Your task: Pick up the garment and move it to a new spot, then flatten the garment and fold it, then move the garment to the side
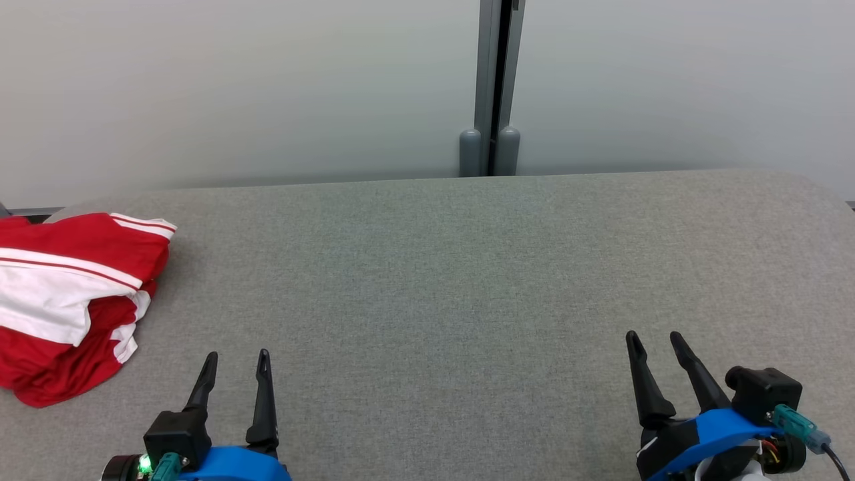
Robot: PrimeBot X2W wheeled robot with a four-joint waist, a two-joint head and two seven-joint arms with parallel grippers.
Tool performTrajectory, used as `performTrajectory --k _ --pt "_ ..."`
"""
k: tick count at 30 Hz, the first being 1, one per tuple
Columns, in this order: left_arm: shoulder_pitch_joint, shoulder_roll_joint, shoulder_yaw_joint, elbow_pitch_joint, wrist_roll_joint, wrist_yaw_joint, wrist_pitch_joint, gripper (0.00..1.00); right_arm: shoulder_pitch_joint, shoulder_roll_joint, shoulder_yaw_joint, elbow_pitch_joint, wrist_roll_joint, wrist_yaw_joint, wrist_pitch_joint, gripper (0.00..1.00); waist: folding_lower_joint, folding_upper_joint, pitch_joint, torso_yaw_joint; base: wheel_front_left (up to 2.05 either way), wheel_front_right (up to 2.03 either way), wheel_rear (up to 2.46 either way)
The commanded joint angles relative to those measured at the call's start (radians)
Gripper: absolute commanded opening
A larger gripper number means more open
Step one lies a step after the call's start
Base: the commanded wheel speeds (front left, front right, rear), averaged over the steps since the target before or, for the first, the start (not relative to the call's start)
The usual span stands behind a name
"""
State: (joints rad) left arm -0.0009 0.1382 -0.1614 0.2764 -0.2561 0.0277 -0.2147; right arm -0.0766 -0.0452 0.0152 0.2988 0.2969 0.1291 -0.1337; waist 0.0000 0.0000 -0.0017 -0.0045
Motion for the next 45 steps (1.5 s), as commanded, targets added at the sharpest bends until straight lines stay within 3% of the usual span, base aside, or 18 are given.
performTrajectory --k 1,20,39,45 --pt "0.008 0.007 -0.003 -0.003 0.025 0.008 -0.007 1.0 -0.008 -0.008 0.0 -0.002 -0.027 0.002 -0.007 1.0 0.0 0.0 0.0 -0.001 0.0 0.0 0.0" --pt "0.028 -0.003 -0.002 -0.019 0.076 0.037 -0.006 1.0 0.005 -0.008 -0.002 -0.007 -0.17 0.003 -0.027 1.0 0.0 0.0 -0.002 -0.004 0.0 0.0 0.0" --pt "0.032 0.003 -0.002 -0.016 0.044 0.045 -0.007 1.0 0.005 -0.008 -0.005 0.007 -0.157 0.003 -0.037 1.0 0.0 0.0 -0.001 -0.003 0.0 0.0 0.0" --pt "0.022 0.007 -0.015 -0.021 0.05 0.047 -0.006 1.0 0.015 -0.007 -0.009 0.007 -0.157 0.003 -0.043 1.0 0.0 0.0 -0.005 0.034 0.0 0.0 0.0"
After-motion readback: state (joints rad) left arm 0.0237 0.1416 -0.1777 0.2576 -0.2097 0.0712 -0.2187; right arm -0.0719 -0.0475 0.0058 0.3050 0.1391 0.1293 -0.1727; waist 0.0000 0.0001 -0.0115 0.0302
